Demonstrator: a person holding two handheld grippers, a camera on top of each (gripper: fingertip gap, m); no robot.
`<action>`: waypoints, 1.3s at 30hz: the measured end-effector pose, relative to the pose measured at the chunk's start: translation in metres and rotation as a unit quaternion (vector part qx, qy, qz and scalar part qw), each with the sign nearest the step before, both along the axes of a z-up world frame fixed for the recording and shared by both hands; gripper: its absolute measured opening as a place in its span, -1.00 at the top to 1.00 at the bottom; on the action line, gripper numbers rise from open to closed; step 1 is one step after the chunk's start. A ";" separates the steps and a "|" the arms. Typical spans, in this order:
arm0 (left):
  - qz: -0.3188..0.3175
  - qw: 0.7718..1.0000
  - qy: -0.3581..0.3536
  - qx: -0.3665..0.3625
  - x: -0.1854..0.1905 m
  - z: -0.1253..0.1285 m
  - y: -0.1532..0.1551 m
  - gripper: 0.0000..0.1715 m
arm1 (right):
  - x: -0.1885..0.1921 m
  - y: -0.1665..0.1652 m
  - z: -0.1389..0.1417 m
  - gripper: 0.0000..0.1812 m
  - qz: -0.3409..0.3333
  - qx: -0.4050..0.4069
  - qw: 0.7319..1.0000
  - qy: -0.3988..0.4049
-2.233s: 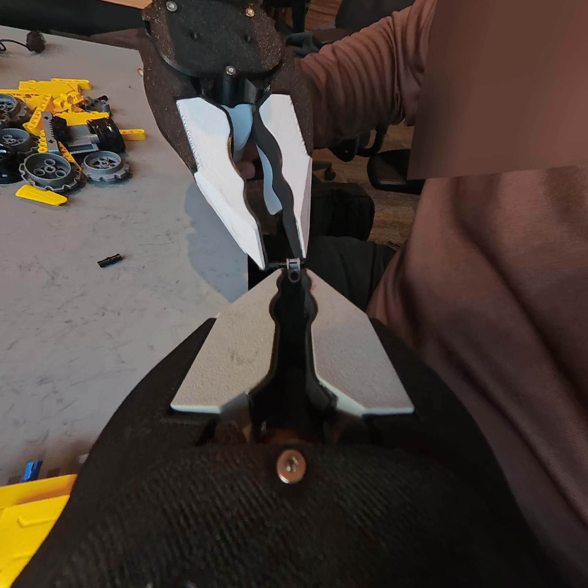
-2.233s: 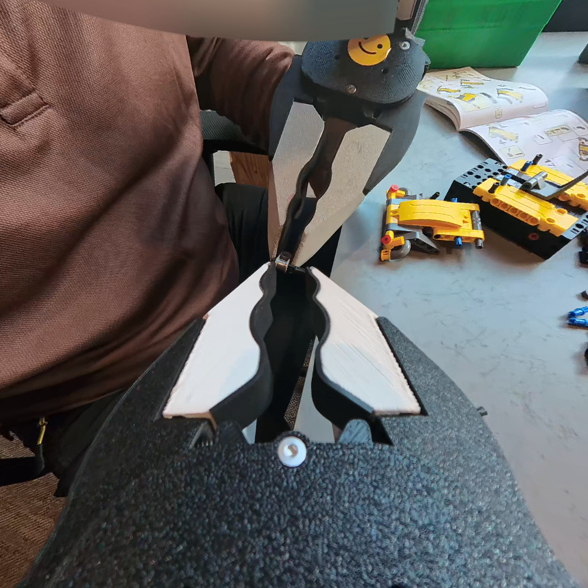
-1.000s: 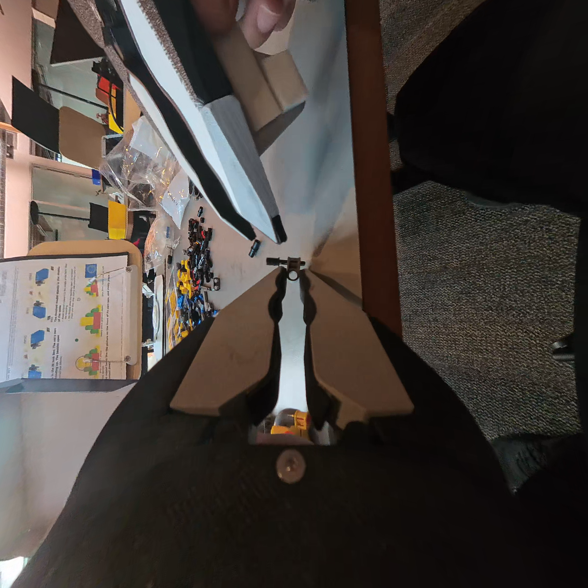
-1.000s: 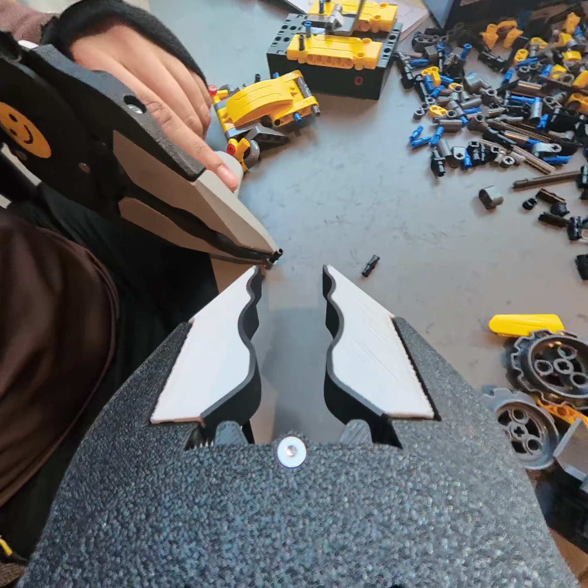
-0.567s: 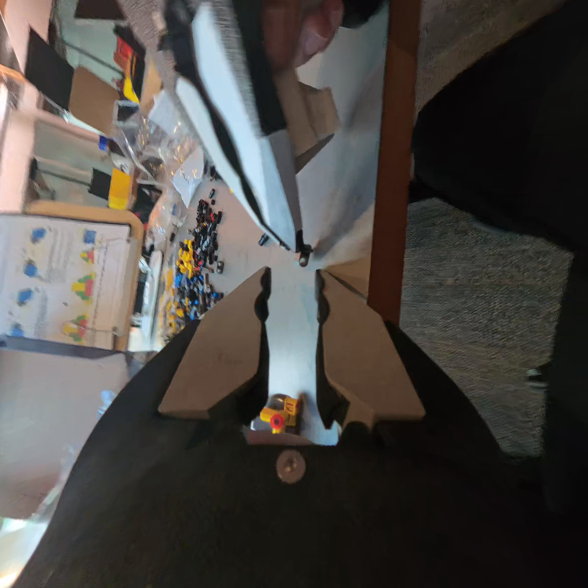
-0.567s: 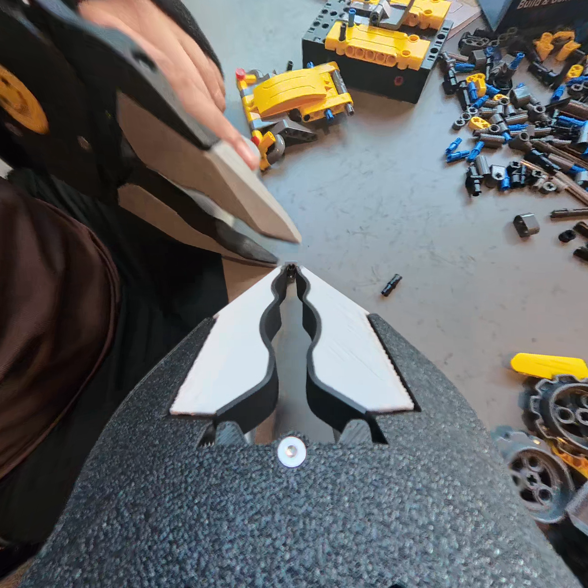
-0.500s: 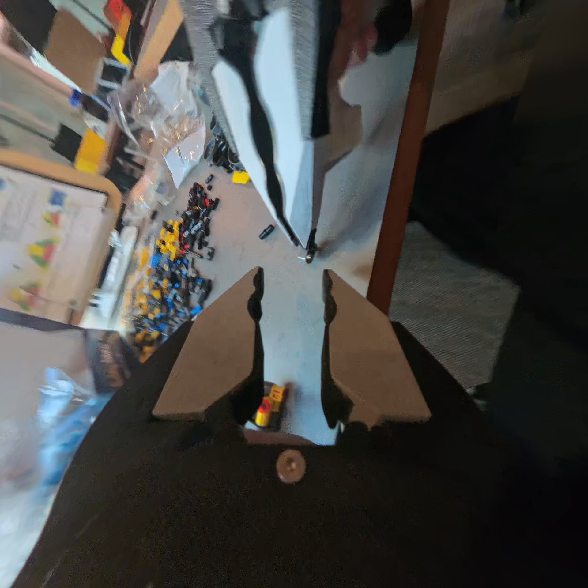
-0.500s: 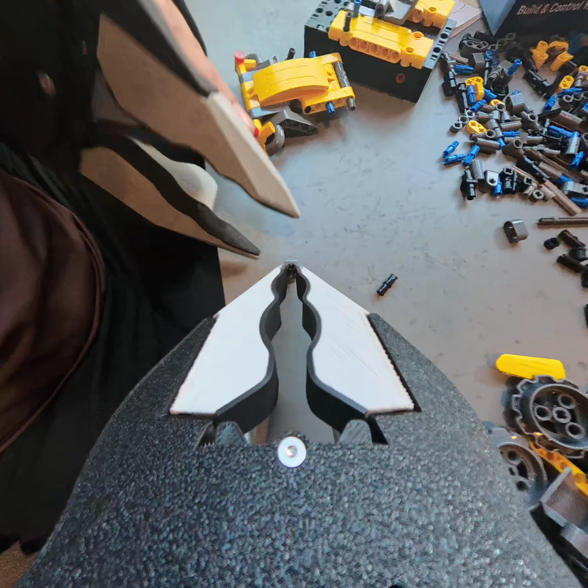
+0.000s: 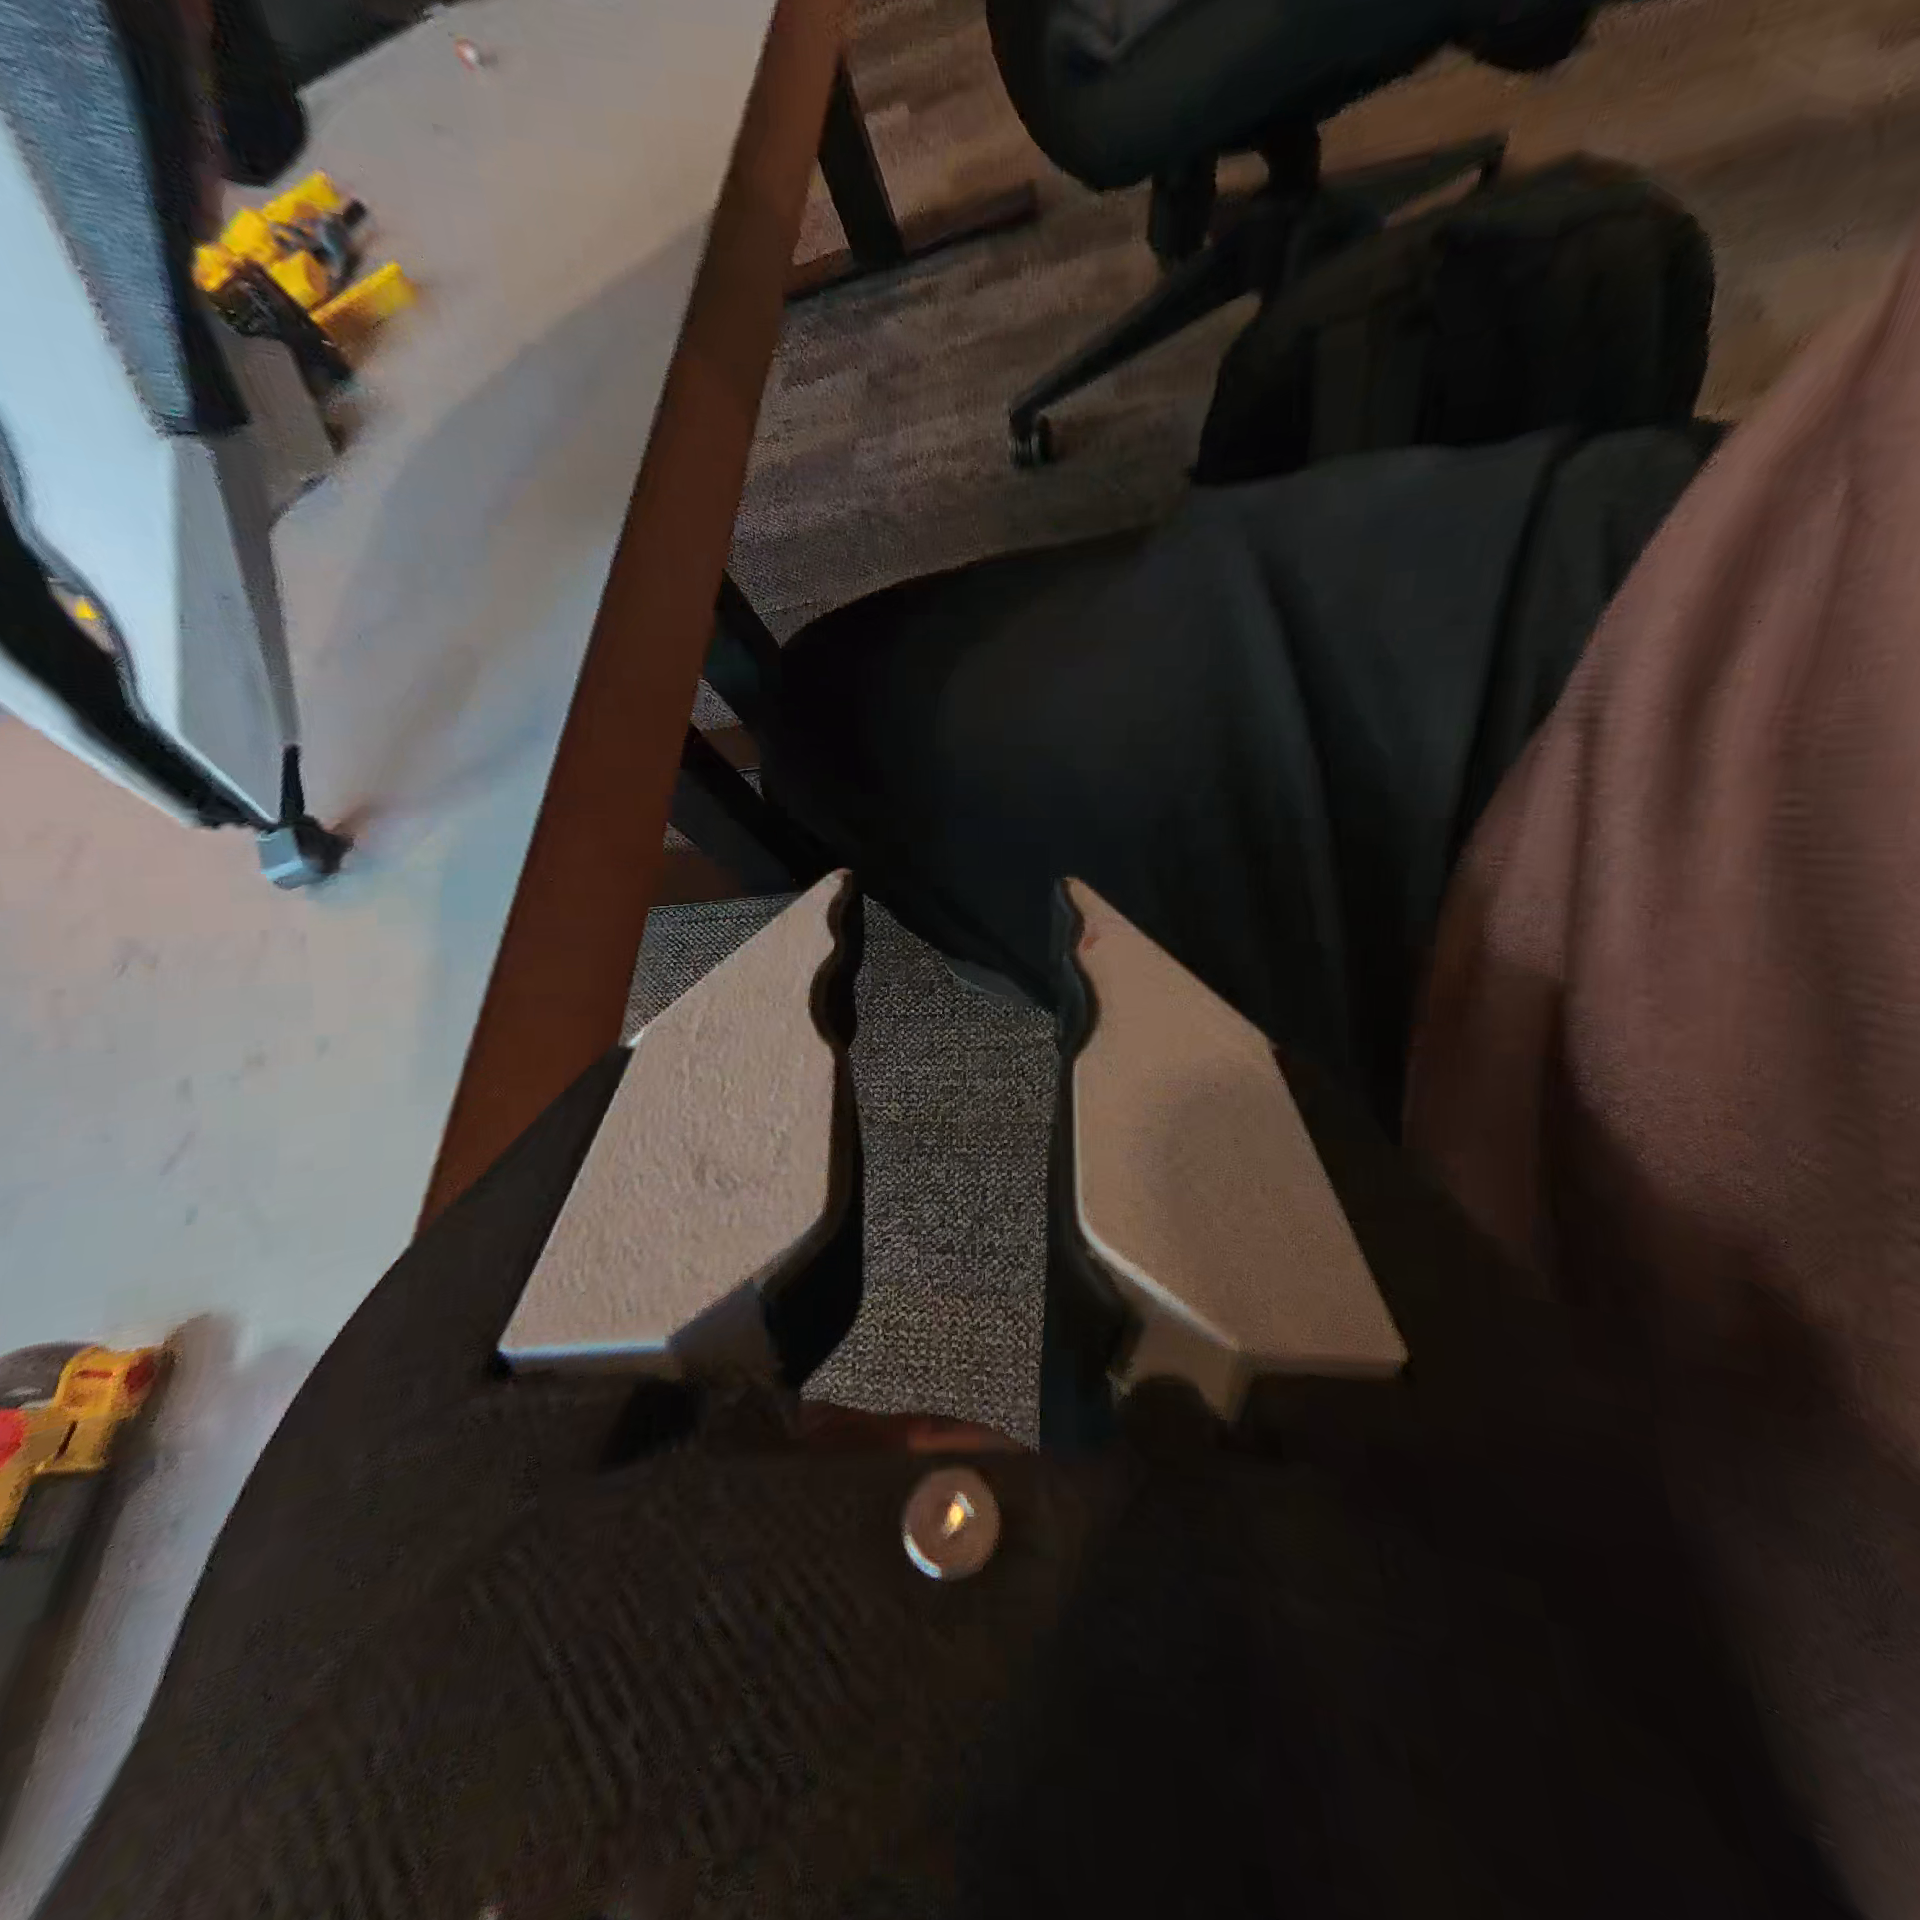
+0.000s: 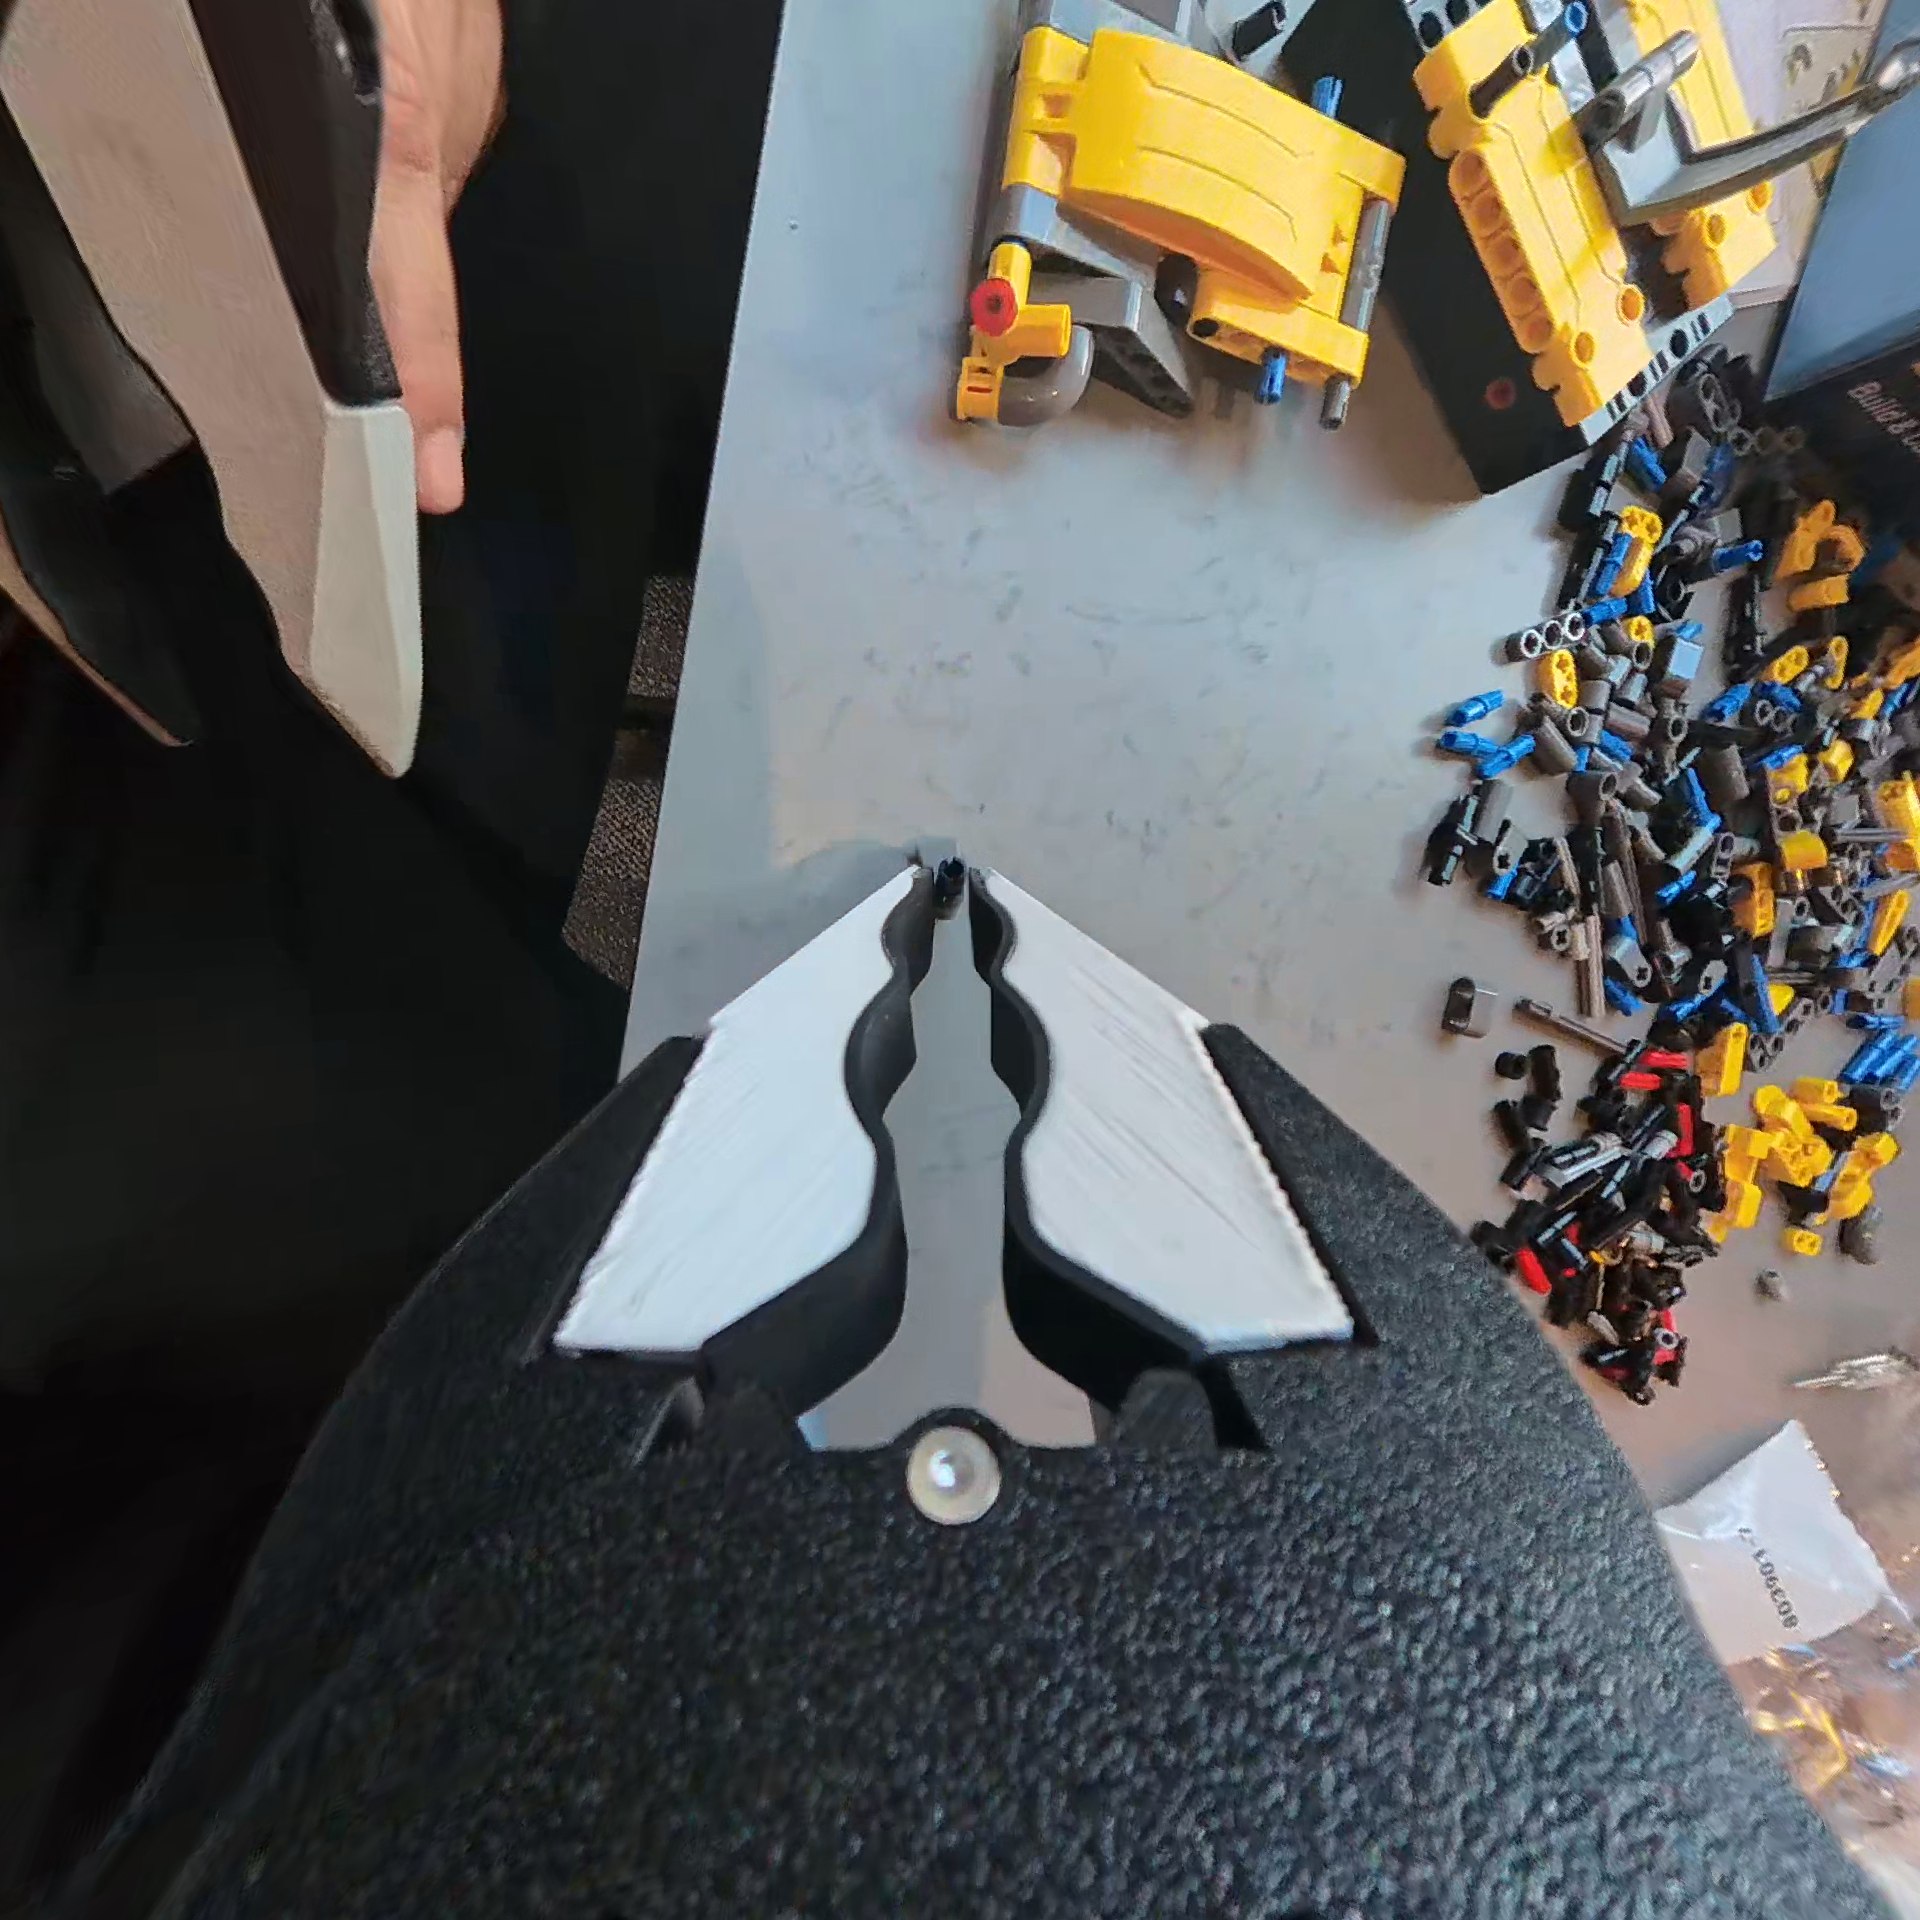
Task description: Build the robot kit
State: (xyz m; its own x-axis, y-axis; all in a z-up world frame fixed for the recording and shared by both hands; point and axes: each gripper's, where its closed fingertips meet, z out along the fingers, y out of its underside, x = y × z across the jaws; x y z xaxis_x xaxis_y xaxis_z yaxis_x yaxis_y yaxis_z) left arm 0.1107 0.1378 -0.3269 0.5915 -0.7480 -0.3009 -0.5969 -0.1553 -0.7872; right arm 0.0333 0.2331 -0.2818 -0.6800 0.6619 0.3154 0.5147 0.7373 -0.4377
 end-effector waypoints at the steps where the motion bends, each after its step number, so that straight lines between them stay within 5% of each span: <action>1: -0.005 1.000 0.002 -0.001 0.001 -0.002 -0.001 0.61 | 0.000 0.000 0.000 0.94 0.000 0.000 1.000 -0.005; 9: 0.010 0.999 -0.012 -0.033 -0.014 -0.009 0.005 0.61 | 0.002 0.007 0.001 0.80 -0.027 -0.011 1.000 -0.004; 15: 0.007 0.998 0.008 -0.057 -0.016 -0.026 0.005 0.60 | 0.013 0.017 0.020 0.73 -0.110 -0.051 0.991 0.059; 21: -0.012 0.997 0.036 -0.072 -0.009 -0.045 0.003 0.59 | 0.025 0.025 0.035 0.74 -0.220 -0.180 0.941 0.182; 27: -0.032 0.994 0.076 -0.068 0.002 -0.061 0.006 0.59 | 0.026 0.047 0.028 0.70 -0.293 -0.211 0.909 0.209; 39: -0.057 0.989 0.116 -0.070 0.012 -0.064 -0.003 0.53 | 0.018 0.052 0.039 0.65 -0.308 -0.217 0.890 0.257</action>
